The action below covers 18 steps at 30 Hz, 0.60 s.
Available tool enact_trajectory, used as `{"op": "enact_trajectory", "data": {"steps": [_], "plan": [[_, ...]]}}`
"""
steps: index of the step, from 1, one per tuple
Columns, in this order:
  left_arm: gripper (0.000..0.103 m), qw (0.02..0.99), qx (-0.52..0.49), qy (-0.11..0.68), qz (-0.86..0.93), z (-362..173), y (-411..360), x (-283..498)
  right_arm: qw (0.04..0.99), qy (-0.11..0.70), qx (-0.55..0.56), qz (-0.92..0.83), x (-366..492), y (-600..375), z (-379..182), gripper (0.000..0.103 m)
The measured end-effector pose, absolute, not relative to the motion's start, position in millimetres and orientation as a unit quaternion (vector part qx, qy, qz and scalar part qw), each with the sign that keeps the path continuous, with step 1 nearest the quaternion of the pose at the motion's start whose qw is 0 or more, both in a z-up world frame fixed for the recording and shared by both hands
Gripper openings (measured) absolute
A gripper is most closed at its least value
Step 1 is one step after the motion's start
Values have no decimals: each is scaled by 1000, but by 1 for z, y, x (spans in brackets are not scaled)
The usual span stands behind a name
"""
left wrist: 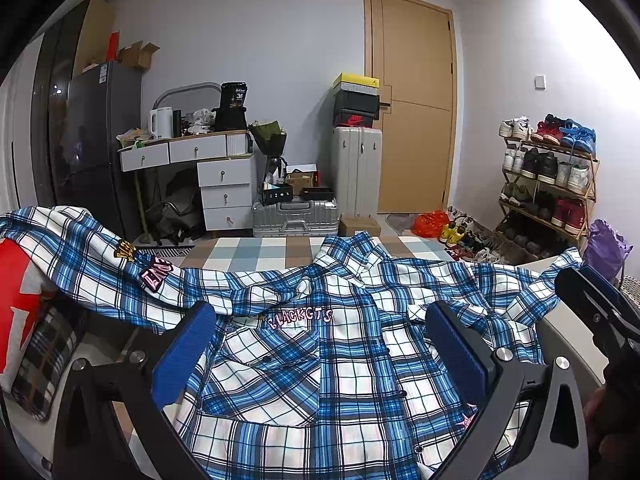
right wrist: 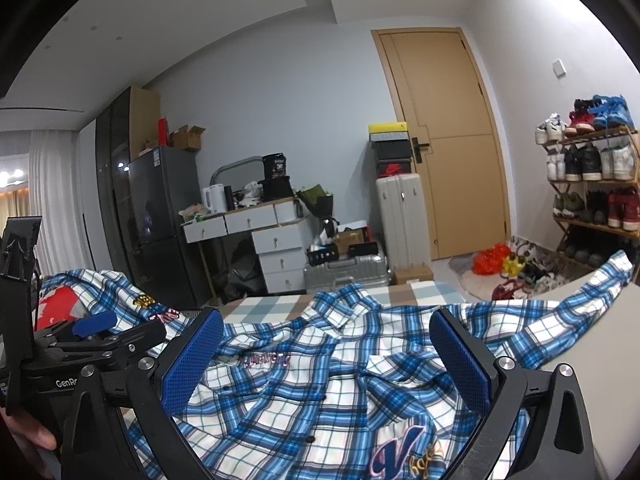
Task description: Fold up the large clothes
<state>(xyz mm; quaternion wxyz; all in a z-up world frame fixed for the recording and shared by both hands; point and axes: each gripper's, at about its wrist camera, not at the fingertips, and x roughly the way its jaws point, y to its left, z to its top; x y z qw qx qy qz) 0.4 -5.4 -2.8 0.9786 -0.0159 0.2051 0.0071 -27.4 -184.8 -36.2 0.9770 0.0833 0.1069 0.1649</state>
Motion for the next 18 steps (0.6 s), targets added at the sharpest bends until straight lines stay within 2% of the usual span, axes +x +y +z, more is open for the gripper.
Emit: {"op": "enact_trajectory", "data": {"steps": [18], "plan": [[102, 979, -16, 205, 5, -2, -5, -1, 975, 114, 99, 166, -25, -191, -38, 103]]}}
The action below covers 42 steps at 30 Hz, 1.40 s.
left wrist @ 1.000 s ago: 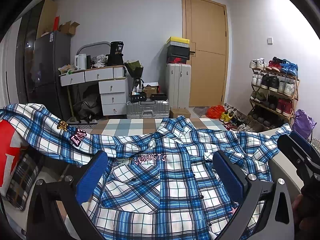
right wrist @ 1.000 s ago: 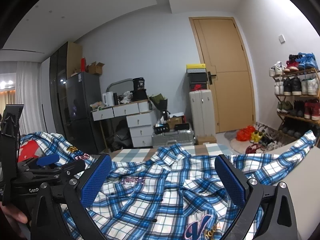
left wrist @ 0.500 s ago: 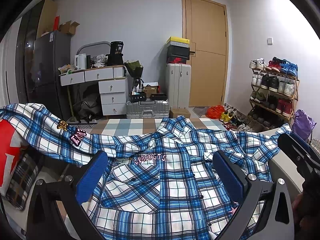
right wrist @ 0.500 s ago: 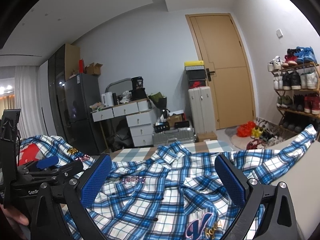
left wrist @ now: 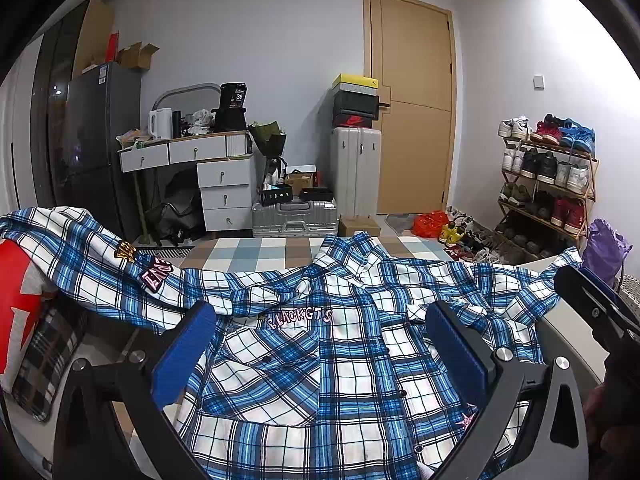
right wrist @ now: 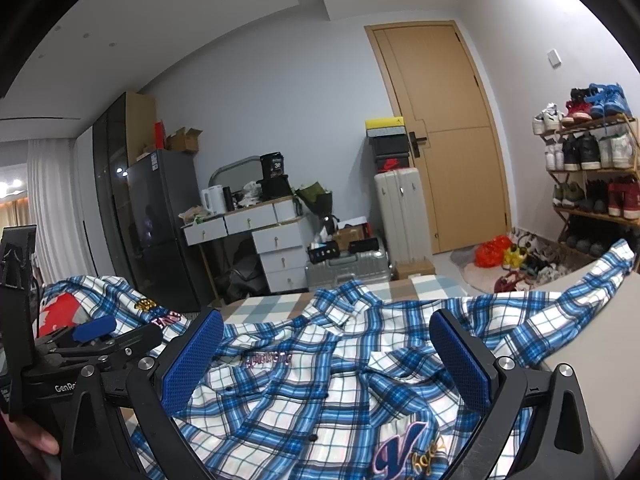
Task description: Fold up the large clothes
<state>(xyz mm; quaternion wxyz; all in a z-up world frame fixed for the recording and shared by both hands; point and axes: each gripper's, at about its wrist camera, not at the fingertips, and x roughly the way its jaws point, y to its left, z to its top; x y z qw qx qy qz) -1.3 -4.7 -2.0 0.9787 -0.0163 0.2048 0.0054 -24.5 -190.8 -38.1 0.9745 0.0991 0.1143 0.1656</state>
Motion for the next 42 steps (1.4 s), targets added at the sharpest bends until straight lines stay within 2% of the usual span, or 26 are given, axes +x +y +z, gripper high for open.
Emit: {"op": "enact_trajectory", "data": {"steps": [22, 26, 31, 36, 42], "plan": [[102, 978, -10, 207, 1, -5, -7, -1, 973, 127, 118, 153, -20, -202, -36, 103], [102, 977, -7, 212, 2, -7, -8, 1, 970, 153, 132, 136, -7, -216, -28, 103], [102, 972, 8, 234, -9, -16, -14, 7, 964, 200, 142, 103, 30, -282, -10, 103], [102, 967, 35, 253, -17, -28, -22, 13, 968, 241, 76, -11, 107, -379, 8, 103], [102, 954, 53, 295, -21, -49, -22, 34, 897, 404, 134, -123, 250, -520, -40, 103]]}}
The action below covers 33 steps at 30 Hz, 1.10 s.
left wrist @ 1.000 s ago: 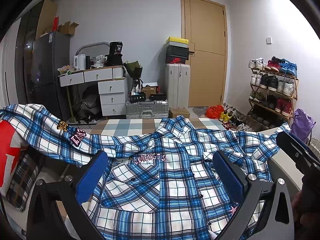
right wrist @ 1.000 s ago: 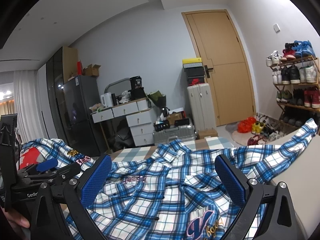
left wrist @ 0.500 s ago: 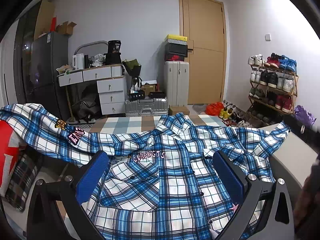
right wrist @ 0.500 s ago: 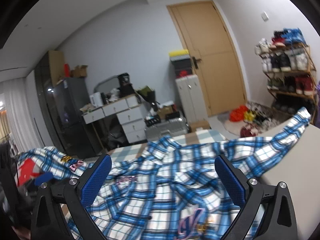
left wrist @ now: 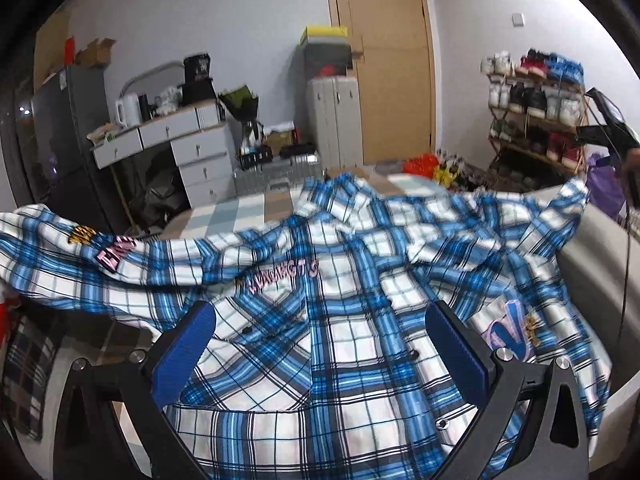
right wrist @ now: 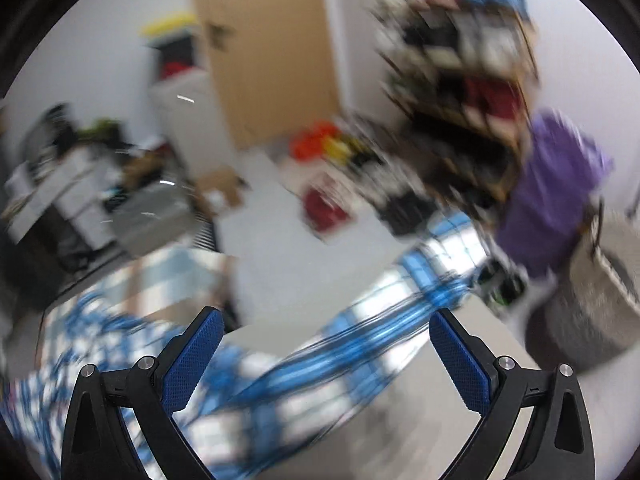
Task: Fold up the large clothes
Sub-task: 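Grasp the plaid shirt's sleeve cuff with the right gripper and lift it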
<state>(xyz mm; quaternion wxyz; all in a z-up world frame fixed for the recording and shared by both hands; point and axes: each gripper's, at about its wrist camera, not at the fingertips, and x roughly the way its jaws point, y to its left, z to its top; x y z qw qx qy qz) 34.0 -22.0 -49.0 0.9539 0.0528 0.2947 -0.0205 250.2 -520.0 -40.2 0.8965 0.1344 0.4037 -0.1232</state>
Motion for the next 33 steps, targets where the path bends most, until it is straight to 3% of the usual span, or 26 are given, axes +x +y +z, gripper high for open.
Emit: {"op": "enact_trajectory", "data": {"steps": [5, 10, 12, 14, 15, 17, 24, 31, 33], "plan": [[102, 943, 73, 326, -15, -69, -17, 45, 851, 452, 158, -216, 316, -594, -91, 103], [102, 932, 86, 350, -18, -81, -13, 51, 831, 475, 153, -246, 348, -610, -120, 102], [102, 929, 91, 358, -20, -83, -13, 54, 825, 490, 123, -254, 362, -610, -126, 96], [102, 926, 89, 367, -24, -82, -16, 56, 820, 494, 104, -270, 365, -606, -127, 72], [102, 925, 85, 369, -27, -83, -16, 58, 821, 492, 109, -266, 363, -605, -126, 65], [102, 924, 74, 373, -37, -79, -17, 55, 825, 482, 111, -273, 353, -603, -122, 6], [102, 934, 63, 349, -46, -61, -18, 37, 887, 367, 182, -215, 281, -607, -81, 7], [102, 943, 29, 326, -57, -46, -11, 38, 948, 211, 218, -92, 138, -595, -27, 7], [102, 945, 24, 322, -56, -45, -10, 39, 949, 202, 235, -59, 109, -595, -25, 7]]}}
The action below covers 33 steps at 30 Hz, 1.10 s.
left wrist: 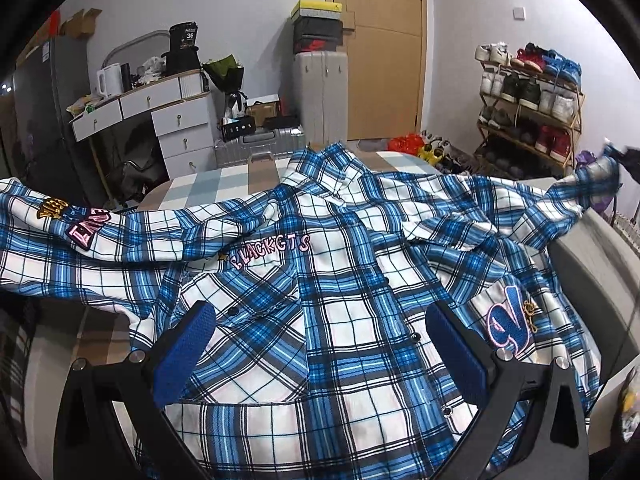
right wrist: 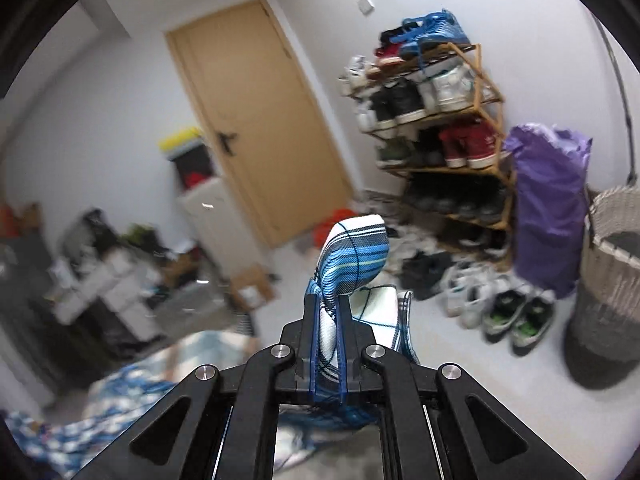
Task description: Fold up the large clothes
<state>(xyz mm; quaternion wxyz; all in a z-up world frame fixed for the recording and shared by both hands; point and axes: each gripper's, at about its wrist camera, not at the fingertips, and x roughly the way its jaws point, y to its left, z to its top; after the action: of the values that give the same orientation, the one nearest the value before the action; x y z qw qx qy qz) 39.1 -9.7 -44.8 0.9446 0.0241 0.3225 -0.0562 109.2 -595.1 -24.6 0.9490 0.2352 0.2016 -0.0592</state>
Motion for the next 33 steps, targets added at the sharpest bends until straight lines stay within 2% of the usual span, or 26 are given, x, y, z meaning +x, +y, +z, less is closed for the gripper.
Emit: {"op": "enact_trajectory", "data": {"steps": [9, 11, 13, 14, 16, 18, 23, 25, 30, 31, 32, 33], "plan": [[102, 949, 7, 309, -62, -41, -10, 35, 911, 309, 261, -81, 28, -603, -91, 13], [102, 949, 8, 309, -60, -42, -12, 34, 905, 333, 249, -90, 20, -600, -93, 27], [102, 949, 8, 308, -60, -43, -11, 34, 900, 354, 235, -93, 16, -595, -89, 32], [102, 950, 8, 307, -60, -43, -11, 33, 896, 369, 228, -95, 14, -594, -89, 38], [102, 951, 13, 303, -58, -43, -11, 31, 887, 396, 219, -87, 12, -587, -92, 45], [102, 952, 14, 301, -58, -42, -11, 29, 878, 421, 210, -86, 9, -582, -94, 46], [102, 951, 16, 302, -59, -42, -11, 28, 875, 401, 252, -99, 9, -592, -85, 81], [102, 952, 17, 301, -59, -42, -10, 27, 872, 388, 280, -108, 15, -603, -86, 88], [102, 951, 16, 302, -59, -42, -10, 27, 834, 396, 362, -128, 55, -624, -110, 88], [102, 951, 16, 303, -60, -43, -10, 27, 832, 400, 360, -135, 63, -625, -112, 82], [102, 951, 16, 304, -60, -43, -10, 28, 832, 403, 350, -149, 71, -625, -113, 58], [102, 951, 16, 304, -58, -43, -11, 29, 836, 402, 340, -153, 77, -627, -111, 42]]}}
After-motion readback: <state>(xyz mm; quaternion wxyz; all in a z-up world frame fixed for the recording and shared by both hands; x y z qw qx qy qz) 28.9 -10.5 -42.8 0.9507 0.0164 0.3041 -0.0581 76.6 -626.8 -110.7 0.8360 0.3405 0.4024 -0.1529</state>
